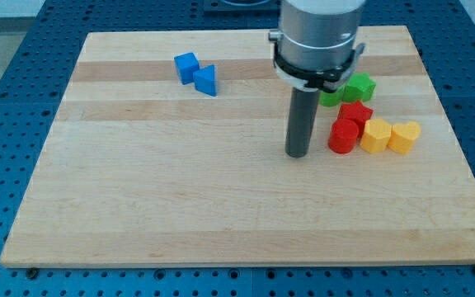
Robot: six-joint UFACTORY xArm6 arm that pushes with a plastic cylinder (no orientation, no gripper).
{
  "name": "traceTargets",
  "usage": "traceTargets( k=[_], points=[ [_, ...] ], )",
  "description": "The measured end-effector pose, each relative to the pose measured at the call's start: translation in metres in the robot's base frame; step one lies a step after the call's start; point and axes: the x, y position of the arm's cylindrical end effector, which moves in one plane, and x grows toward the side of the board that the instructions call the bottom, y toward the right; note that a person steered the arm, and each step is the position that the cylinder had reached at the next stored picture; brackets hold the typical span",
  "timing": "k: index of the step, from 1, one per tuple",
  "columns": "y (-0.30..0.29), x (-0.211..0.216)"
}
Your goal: Move your arm to the left of the red circle
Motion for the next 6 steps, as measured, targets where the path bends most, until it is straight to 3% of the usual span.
traceTargets(
  k=[6],
  points=[
    [-0.015, -0.005]
  ],
)
